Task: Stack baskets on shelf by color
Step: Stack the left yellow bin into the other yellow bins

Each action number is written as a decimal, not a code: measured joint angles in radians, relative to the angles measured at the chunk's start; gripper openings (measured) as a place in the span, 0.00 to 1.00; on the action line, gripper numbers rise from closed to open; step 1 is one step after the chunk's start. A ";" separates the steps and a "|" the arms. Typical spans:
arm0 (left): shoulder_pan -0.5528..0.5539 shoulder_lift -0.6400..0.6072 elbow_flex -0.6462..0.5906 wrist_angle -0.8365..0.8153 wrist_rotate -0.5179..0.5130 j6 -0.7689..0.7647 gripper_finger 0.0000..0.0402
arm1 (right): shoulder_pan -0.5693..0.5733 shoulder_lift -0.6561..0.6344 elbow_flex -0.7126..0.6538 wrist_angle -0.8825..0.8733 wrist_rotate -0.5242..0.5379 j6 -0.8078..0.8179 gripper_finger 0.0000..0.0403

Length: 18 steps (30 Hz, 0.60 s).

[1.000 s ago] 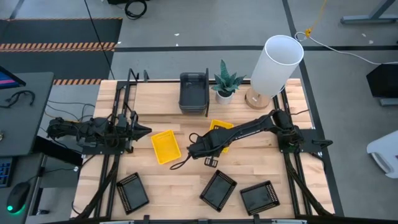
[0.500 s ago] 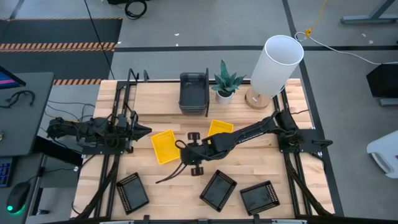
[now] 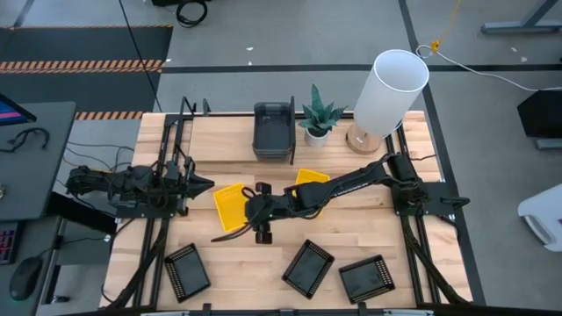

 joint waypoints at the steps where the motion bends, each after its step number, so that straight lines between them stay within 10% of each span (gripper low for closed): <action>1: 0.000 0.000 0.000 0.000 0.000 0.000 0.10 | 0.002 0.009 0.001 0.023 0.001 0.000 0.52; 18: 0.000 0.000 0.000 0.000 0.000 0.000 0.09 | 0.005 0.314 0.202 0.083 -0.014 -0.204 0.51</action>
